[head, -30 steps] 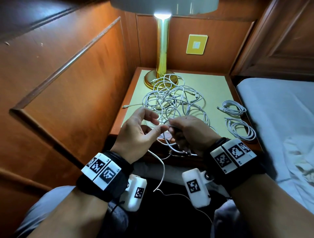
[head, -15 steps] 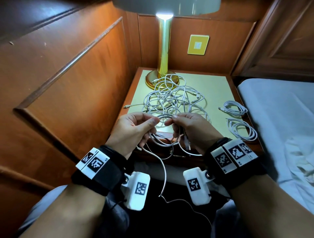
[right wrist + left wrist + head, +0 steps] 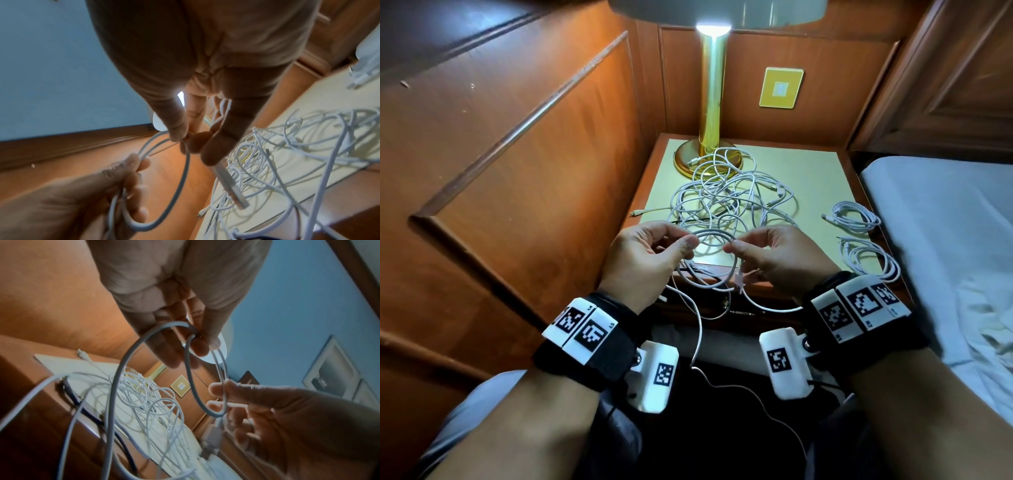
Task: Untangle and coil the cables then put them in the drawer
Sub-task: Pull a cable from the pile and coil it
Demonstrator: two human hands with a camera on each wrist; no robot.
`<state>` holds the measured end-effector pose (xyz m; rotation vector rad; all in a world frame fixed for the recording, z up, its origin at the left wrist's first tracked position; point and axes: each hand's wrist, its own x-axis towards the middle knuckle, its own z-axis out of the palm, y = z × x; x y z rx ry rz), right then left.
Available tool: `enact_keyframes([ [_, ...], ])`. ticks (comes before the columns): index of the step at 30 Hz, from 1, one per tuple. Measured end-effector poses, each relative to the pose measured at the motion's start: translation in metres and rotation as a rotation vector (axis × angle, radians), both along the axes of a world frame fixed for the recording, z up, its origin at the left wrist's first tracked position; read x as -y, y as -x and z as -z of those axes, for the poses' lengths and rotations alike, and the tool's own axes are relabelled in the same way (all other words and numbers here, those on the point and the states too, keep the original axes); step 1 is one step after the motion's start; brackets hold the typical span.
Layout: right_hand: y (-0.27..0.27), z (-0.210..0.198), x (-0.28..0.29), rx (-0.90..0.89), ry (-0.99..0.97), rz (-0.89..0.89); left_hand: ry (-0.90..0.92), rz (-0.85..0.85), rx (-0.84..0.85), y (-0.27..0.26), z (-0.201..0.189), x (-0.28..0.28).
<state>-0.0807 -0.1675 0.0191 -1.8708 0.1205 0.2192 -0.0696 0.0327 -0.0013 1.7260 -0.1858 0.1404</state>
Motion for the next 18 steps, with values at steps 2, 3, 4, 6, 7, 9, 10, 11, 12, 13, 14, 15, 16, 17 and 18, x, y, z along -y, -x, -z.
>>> enact_keyframes([
  [2, 0.0, 0.0, 0.0, 0.048, 0.086, -0.027, 0.096, 0.016, -0.054, 0.0, 0.0, 0.003],
  [3, 0.0, -0.001, -0.001, 0.046, 0.099, -0.051, 0.171, 0.024, -0.097, 0.0, 0.0, 0.004],
  [4, 0.001, -0.002, -0.001, 0.04, 0.106, -0.081, 0.25, 0.033, -0.14, 0.0, 0.0, 0.004],
  [6, 0.003, -0.004, -0.002, 0.051, 0.127, -0.131, 0.352, 0.045, -0.193, -0.001, -0.002, 0.004],
  [7, 0.004, -0.005, -0.002, 0.061, 0.138, -0.141, 0.362, 0.048, -0.198, -0.001, -0.003, 0.004],
  [9, 0.005, -0.007, -0.001, 0.046, 0.094, -0.13, 0.323, 0.044, -0.167, -0.001, -0.003, 0.004],
  [10, 0.005, -0.008, -0.001, 0.001, 0.012, -0.109, 0.295, 0.035, -0.146, -0.001, -0.002, 0.004],
  [11, 0.006, -0.009, -0.001, -0.066, -0.114, -0.079, 0.281, 0.025, -0.136, -0.001, 0.0, 0.005],
  [12, 0.006, -0.011, -0.001, -0.137, -0.258, -0.05, 0.288, 0.016, -0.141, -0.001, 0.0, 0.006],
  [13, 0.006, -0.013, -0.001, -0.191, -0.392, -0.026, 0.311, 0.009, -0.155, -0.001, 0.001, 0.006],
  [14, 0.007, -0.015, -0.001, -0.224, -0.489, -0.011, 0.34, 0.007, -0.173, -0.001, 0.001, 0.007],
  [15, 0.007, -0.016, -0.001, -0.24, -0.558, -0.005, 0.368, 0.011, -0.194, -0.001, 0.0, 0.007],
  [16, 0.008, -0.017, -0.001, -0.245, -0.607, -0.008, 0.393, 0.023, -0.219, -0.001, 0.0, 0.007],
  [17, 0.009, -0.017, -0.002, -0.244, -0.642, -0.015, 0.416, 0.041, -0.246, 0.0, -0.001, 0.007],
  [18, 0.009, -0.017, -0.002, -0.238, -0.661, -0.016, 0.437, 0.062, -0.275, 0.001, -0.001, 0.007],
])
